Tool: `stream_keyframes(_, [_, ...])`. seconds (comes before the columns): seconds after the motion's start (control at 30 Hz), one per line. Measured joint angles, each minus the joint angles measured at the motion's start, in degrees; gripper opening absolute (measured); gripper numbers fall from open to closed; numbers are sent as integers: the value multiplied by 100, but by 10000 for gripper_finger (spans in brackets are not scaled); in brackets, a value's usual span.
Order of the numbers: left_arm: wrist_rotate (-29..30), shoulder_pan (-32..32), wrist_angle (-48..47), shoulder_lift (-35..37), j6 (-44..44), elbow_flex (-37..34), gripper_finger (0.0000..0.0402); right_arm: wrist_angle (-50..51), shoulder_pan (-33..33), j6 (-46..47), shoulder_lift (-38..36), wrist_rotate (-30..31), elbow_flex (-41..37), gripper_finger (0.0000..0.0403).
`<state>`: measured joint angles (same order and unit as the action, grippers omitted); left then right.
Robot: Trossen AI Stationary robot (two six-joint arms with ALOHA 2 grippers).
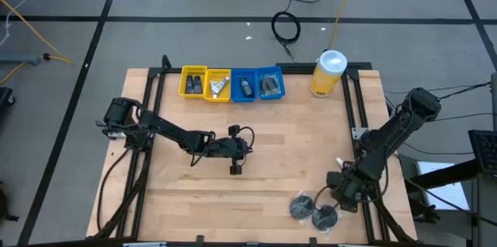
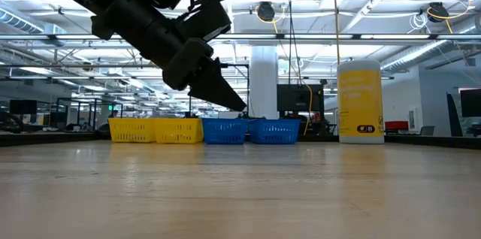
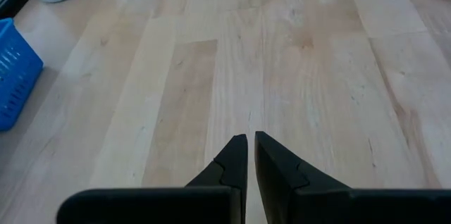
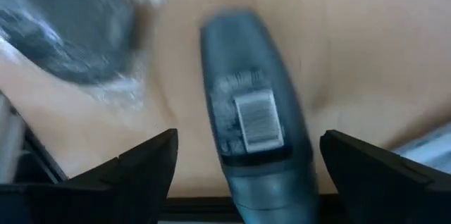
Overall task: Pick & Place Travel size toiletries
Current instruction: Put the black roll-on deodorant into the left blue bin
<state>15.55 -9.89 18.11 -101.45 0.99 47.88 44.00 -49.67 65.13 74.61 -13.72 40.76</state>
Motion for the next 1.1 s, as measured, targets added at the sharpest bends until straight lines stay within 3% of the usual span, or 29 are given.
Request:
stream_keyframes(0.37, [0,2,13,0,13,0,31,-355,-405,157,83,30,-639,330])
stream_keyframes(0.7, [7,-39,17,0,29,0,31,-519,165,738,85,275,-669,211])
stream_keyframes(0.8, [146,-156,-13,96,217,-4,31,-622,505,734,79,330,-669,208])
stream_keyframes(1.0, [795,-440,-223,543,492,-2,31,-2105,1047,-228,55,899,-630,227])
stream_keyframes(1.1, [1012,-584,-385,777,583,-2,31,-3313,1343,-890,67,1252,-635,238])
